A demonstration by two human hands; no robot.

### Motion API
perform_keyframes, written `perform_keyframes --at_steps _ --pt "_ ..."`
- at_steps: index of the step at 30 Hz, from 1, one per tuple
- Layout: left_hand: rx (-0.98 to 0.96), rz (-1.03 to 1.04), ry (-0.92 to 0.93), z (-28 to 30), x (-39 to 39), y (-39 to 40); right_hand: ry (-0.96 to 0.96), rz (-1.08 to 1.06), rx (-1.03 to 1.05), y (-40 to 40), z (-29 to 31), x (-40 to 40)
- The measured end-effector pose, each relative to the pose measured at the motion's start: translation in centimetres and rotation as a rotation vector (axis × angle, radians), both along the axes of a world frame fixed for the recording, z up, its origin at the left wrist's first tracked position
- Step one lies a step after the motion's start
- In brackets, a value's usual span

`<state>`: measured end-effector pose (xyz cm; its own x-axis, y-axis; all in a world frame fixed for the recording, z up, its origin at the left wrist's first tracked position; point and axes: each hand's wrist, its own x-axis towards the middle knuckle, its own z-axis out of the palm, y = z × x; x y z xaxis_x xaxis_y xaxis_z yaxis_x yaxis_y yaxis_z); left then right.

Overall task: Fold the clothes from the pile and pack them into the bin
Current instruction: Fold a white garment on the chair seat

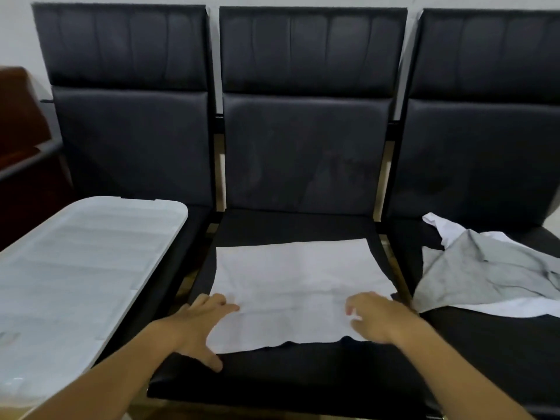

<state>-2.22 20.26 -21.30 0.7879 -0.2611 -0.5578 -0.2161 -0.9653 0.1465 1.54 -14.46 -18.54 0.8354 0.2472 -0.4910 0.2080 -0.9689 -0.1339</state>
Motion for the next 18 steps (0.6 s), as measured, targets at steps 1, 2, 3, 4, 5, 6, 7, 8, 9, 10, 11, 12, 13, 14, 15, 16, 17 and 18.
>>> perform_keyframes --at_steps 1,2,3,4,5,6,7,8,9,10,11,12,13,14,15,16,17,18 --pt "0.053 -0.031 -0.022 -0.2 0.1 -0.4 0.052 0.042 0.047 1.2 -0.1 -0.5" --pt "0.067 -0.038 -0.035 -0.2 0.1 -0.7 0.091 0.096 0.079 2.3 -0.4 -1.1" --pt "0.033 -0.027 -0.069 -0.4 0.3 -0.9 0.108 0.149 0.101 3.5 -0.8 -1.7" --pt "-0.018 -0.022 -0.128 -0.7 0.4 -1.0 0.1 0.204 0.106 4.6 -1.4 -2.1" --pt "-0.022 -0.036 -0.192 -1.0 0.6 -1.1 0.052 0.262 0.104 5.8 -1.9 -2.5" --pt "0.008 -0.049 -0.238 -1.3 0.6 -1.2 -0.02 0.319 0.117 7.0 -2.5 -2.8" --pt "0.041 -0.065 -0.262 -1.4 0.5 -1.4 -0.09 0.364 0.15 8.2 -2.8 -3.0" --pt "0.044 -0.062 -0.268 -1.6 0.4 -1.8 -0.132 0.389 0.203 9.5 -3.1 -3.3" --pt "0.019 -0.05 -0.291 -1.6 0.2 -2.3 -0.13 0.38 0.265 10.9 -3.2 -3.6" --pt "-0.035 -0.023 -0.309 -1.4 0.0 -2.8 -0.11 0.332 0.336 12.2 -3.3 -4.0" --pt "-0.133 0.025 -0.305 -0.9 -0.4 -3.4 -0.096 0.25 0.411 13.5 -3.3 -4.4" --pt "-0.254 0.086 -0.309 -0.2 -0.9 -4.0 -0.107 0.154 0.495 14.7 -3.4 -4.8" --pt "-0.37 0.142 -0.325 0.5 -1.3 -4.4 -0.139 0.062 0.567 15.5 -3.2 -5.2" --pt "-0.508 0.216 -0.335 1.1 -1.7 -4.6 -0.174 -0.018 0.614 16.1 -3.0 -5.4" --pt "-0.649 0.288 -0.332 1.8 -1.9 -4.4 -0.187 -0.093 0.647 16.3 -2.7 -5.4" --pt "-0.771 0.34 -0.28 2.5 -2.0 -3.8 -0.179 -0.164 0.688 16.3 -2.4 -5.2" --pt "-0.789 0.341 -0.201 3.0 -2.0 -2.9 -0.155 -0.229 0.734 16.0 -1.8 -5.0" --pt "-0.703 0.298 -0.139 3.1 -1.9 -1.9 -0.134 -0.289 0.788 15.5 -1.3 -4.8"
